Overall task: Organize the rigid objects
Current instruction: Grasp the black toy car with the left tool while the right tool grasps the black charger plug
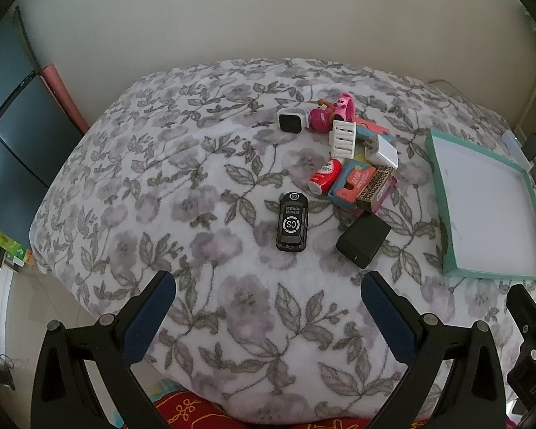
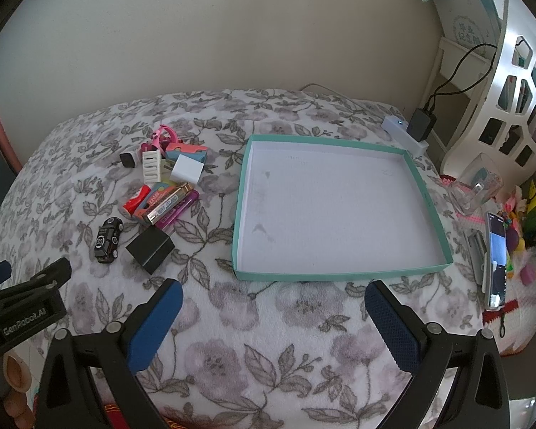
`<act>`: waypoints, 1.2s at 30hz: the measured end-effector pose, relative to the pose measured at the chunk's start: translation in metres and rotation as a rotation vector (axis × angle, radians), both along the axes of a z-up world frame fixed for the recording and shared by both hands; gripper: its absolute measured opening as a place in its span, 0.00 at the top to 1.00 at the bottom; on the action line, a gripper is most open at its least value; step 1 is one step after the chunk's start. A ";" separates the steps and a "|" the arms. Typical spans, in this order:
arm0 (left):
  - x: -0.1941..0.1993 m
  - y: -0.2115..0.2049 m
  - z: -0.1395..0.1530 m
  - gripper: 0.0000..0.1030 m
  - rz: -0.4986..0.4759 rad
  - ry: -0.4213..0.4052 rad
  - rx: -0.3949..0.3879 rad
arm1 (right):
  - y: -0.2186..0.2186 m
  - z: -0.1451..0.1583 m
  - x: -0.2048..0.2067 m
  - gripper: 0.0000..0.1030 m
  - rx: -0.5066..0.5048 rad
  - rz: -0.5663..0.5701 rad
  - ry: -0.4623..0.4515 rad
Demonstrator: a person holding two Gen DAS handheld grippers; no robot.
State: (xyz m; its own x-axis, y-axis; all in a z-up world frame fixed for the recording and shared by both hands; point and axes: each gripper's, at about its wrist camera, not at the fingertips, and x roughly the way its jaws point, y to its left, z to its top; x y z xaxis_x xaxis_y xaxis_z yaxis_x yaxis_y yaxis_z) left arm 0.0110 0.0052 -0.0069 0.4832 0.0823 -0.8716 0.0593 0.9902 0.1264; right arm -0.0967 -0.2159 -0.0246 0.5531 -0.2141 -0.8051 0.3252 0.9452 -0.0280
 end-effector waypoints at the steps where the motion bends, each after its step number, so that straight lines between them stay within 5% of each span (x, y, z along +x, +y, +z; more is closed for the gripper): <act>1: 0.001 0.000 0.000 0.00 -0.002 0.005 -0.004 | 0.000 0.000 0.001 0.00 0.000 0.001 0.002; 13: 0.058 0.016 0.010 0.00 0.024 0.039 -0.044 | 0.020 0.019 0.068 0.00 0.084 0.120 0.034; 25: 0.107 0.033 -0.041 0.00 0.064 0.160 -0.122 | 0.054 -0.052 0.138 0.00 0.140 0.235 0.228; 36: 0.121 0.022 -0.083 0.00 0.027 0.238 -0.139 | 0.081 -0.105 0.160 0.00 0.094 0.322 0.360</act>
